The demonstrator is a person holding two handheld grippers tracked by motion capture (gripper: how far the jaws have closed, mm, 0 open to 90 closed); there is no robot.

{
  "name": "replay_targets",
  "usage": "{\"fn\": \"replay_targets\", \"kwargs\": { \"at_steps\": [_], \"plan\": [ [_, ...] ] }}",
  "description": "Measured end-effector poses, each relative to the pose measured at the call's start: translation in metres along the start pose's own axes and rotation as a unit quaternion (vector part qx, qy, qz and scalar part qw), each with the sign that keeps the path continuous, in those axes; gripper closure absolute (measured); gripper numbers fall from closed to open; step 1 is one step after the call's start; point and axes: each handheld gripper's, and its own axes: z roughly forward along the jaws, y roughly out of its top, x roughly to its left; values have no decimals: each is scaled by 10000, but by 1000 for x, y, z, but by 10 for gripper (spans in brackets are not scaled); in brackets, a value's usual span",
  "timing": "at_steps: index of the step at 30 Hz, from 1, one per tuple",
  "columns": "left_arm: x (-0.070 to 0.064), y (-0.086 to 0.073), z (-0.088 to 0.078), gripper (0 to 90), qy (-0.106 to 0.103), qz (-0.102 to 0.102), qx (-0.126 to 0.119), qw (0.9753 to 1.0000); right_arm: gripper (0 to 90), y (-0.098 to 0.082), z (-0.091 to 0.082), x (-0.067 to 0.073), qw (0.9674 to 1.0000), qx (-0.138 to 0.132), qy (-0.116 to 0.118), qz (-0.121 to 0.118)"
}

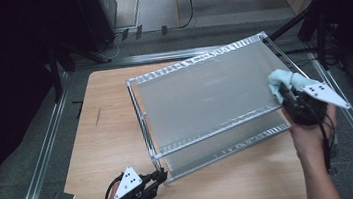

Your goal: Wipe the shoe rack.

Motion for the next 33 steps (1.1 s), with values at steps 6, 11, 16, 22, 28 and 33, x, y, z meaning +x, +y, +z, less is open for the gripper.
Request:
{"fn": "replay_targets", "kwargs": {
  "at_steps": [6, 11, 16, 22, 28, 33],
  "plan": [
    [1, 0, 0, 790, -22, -24, -13, 10000, 820, -6, 2, 62, 9979, 48, 593, -255],
    [6, -1, -5, 788, 61, -113, -22, 9999, 825, -9, 4, 90, 9959, 45, 858, -282],
    [6, 0, -5, 787, 128, -146, -20, 9998, 825, -10, 4, 121, 9925, 105, 1156, -373],
    [4, 0, -5, 789, 152, -137, -17, 9998, 825, -11, 2, 172, 9815, 238, 1818, -557],
    [4, 0, -5, 790, 114, -109, -39, 9999, 825, -15, -4, 223, 9702, 243, 2311, -685],
    [4, -1, -5, 791, 115, -53, -57, 9999, 823, -16, -15, 250, 9565, 222, 2761, -917]
  ]
}}
